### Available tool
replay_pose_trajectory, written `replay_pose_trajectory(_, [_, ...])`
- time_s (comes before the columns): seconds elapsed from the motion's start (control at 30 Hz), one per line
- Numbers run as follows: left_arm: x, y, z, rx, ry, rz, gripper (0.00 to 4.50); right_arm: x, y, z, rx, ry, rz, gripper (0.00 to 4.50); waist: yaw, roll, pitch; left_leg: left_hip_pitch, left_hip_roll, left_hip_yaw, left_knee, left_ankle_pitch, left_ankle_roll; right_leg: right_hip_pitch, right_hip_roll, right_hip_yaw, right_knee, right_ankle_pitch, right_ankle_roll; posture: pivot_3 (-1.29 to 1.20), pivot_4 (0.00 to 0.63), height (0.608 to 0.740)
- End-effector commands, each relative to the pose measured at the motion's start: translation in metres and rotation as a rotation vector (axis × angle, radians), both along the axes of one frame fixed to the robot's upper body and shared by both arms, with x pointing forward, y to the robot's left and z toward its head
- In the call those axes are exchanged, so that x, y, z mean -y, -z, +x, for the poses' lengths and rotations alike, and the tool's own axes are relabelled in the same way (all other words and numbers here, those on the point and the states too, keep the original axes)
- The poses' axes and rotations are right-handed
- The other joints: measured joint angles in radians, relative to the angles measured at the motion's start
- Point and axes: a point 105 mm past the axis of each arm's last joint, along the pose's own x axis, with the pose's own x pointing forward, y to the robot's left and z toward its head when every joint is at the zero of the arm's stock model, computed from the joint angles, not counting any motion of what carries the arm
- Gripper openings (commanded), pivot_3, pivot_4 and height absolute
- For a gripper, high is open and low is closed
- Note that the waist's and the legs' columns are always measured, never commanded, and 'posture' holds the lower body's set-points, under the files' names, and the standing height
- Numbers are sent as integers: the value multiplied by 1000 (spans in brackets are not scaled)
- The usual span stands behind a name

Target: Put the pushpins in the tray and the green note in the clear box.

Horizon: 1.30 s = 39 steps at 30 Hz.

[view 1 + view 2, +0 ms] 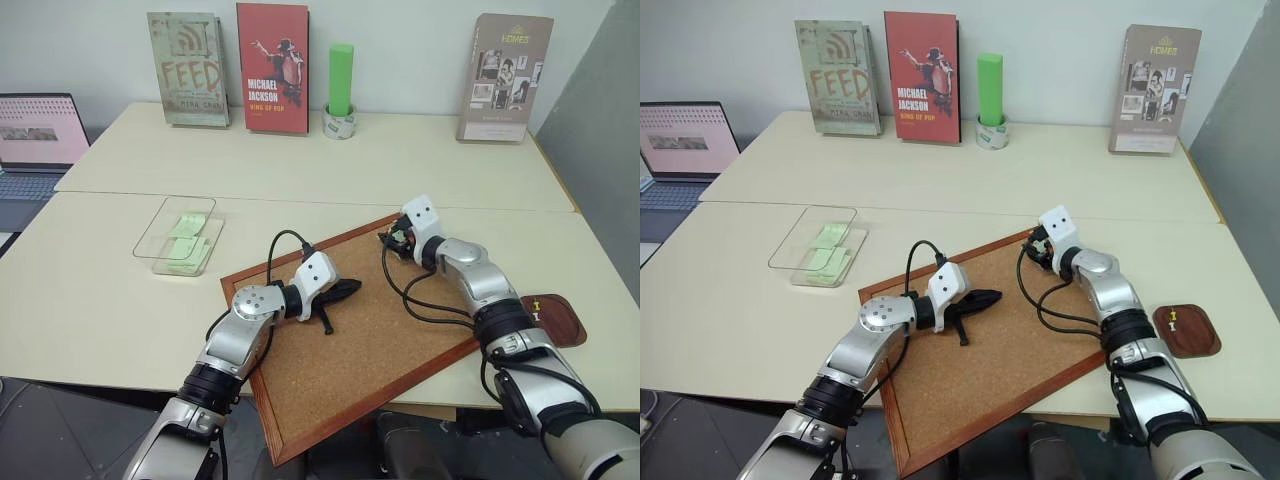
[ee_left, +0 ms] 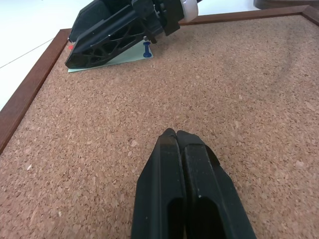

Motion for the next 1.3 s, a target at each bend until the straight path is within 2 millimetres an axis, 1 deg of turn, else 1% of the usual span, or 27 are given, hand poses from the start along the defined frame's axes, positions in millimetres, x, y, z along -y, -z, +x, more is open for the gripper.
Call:
replay_pose_trajectory(0.03, [-4, 8, -2, -19, -13, 29, 0, -3, -20, 7, 72, 2, 7, 1523, -1, 0, 0, 0, 0, 0, 0, 0, 0, 0, 0, 0, 0, 0, 0, 0, 150, 740])
replay_pose_trajectory(0.13, [-4, 10, -2, -19, -12, 35, 0, -6, -22, 7, 77, 0, 10, 820, -1, 0, 0, 0, 0, 0, 0, 0, 0, 0, 0, 0, 0, 0, 0, 0, 150, 740])
replay_pose_trajectory(0.27, [-4, 11, -3, -20, -13, 41, 0, -7, -23, 7, 86, -5, 11, 52, -3, 0, 0, 0, 0, 0, 0, 0, 0, 0, 0, 0, 0, 0, 0, 0, 150, 740])
replay_pose_trajectory(0.37, [-5, 12, -2, -22, -14, 46, 0, -7, -25, 7, 98, -8, 5, 24, -4, 0, 0, 1, 0, 0, 0, 0, 0, 0, 0, 0, 1, 0, 0, 0, 150, 740])
replay_pose_trajectory(0.67, [-5, 19, -4, -37, -11, 70, 0, -12, -50, 1, 175, -29, 57, 24, -5, 0, 0, 0, 0, 0, 0, 0, 0, 0, 0, 0, 1, 0, 0, 0, 150, 740])
replay_pose_trajectory(0.93, [-5, 22, -3, -41, -8, 84, 0, -11, -58, -3, 201, -20, 67, 24, -9, 1, 0, 1, 0, 0, 0, 0, 0, 1, 0, 0, 1, 0, 0, 0, 150, 740])
replay_pose_trajectory(1.03, [-5, 22, -4, -41, -6, 86, 0, -9, -64, -4, 221, -12, 78, 24, -9, 1, 0, 1, 0, 0, 0, 0, 0, 1, 0, 0, 0, 0, 0, 0, 150, 740])
replay_pose_trajectory(1.17, [-3, 23, -4, -42, -2, 88, 0, -3, -83, -11, 279, 9, 105, 24, -8, 1, 0, 1, 0, 0, 0, 0, 0, 1, 0, 0, 0, 0, 0, 0, 150, 740])
replay_pose_trajectory(1.23, [-3, 24, -4, -44, -3, 86, 0, 6, -96, -21, 324, 29, 115, 24, -7, 1, 0, 1, 0, 0, 0, 0, 0, 1, 0, 0, 0, 0, 0, 0, 150, 740])
replay_pose_trajectory(1.3, [-3, 25, -5, -46, -3, 86, 0, 18, -106, -36, 365, 55, 113, 24, -2, 1, -1, 0, 0, -1, 0, 0, 0, 1, 0, 0, 0, 0, 0, 0, 150, 740])
